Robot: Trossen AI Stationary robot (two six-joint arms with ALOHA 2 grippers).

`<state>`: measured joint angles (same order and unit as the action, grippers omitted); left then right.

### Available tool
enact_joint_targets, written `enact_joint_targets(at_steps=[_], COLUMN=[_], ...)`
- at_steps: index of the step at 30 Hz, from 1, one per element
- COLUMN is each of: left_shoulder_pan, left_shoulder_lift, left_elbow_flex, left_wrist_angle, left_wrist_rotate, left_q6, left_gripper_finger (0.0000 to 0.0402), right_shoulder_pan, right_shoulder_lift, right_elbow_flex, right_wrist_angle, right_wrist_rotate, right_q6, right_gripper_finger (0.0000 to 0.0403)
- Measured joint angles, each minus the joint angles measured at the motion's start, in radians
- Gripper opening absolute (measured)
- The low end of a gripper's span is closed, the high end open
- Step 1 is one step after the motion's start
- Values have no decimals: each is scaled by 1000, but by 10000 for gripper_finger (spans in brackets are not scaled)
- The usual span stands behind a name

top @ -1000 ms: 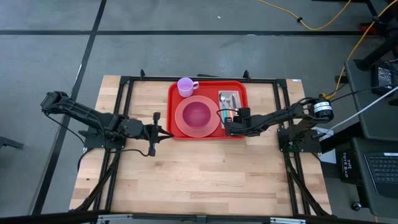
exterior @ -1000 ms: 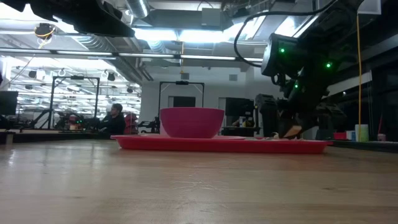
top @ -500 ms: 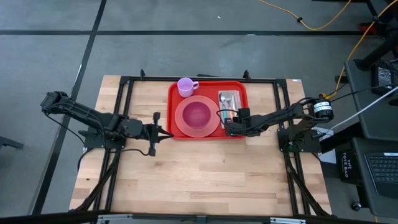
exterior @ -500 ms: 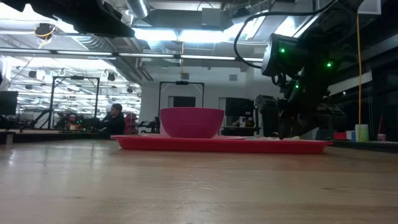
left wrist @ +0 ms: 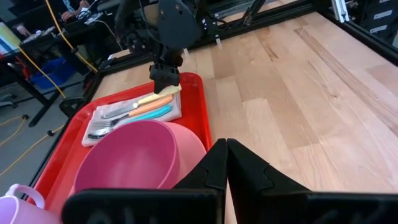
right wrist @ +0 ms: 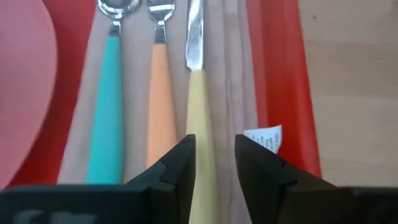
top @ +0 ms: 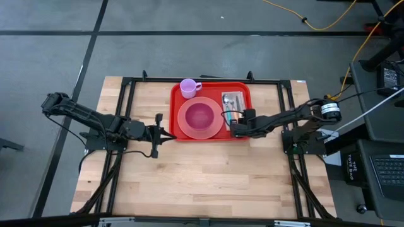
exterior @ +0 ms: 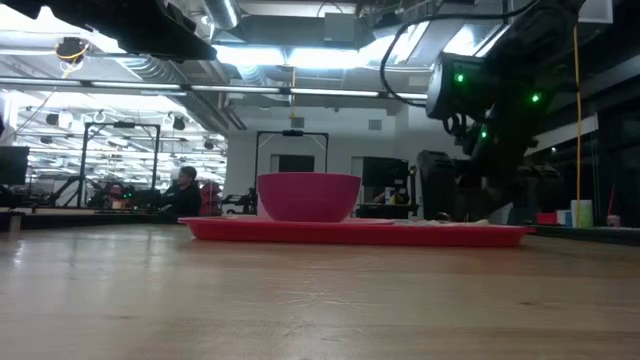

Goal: Set up tray
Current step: Put the yellow knife on top of the brown napkin to the right of the orange fork, then return to Home Position

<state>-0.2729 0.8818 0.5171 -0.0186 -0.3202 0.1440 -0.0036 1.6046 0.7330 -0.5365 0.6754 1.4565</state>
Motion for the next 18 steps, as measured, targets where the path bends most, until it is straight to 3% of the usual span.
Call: enact_joint_targets(at_steps=[11, 18], left_shoulder_pan=[0, 0], left_shoulder_lift=[0, 0], left_elbow_flex=[0, 0], left_wrist_angle=[0, 0], left_wrist_rotate=[0, 0], left_q6=[0, 0], left_gripper_finger=[6, 4], right_shoulder_pan=[0, 1], right_shoulder_lift=[-128, -200], right_elbow_flex=[0, 0], right_wrist_angle=[25, 137], right_wrist_rotate=[3, 3], right_q6=[-145, -396], right_gripper_finger=[117, 117])
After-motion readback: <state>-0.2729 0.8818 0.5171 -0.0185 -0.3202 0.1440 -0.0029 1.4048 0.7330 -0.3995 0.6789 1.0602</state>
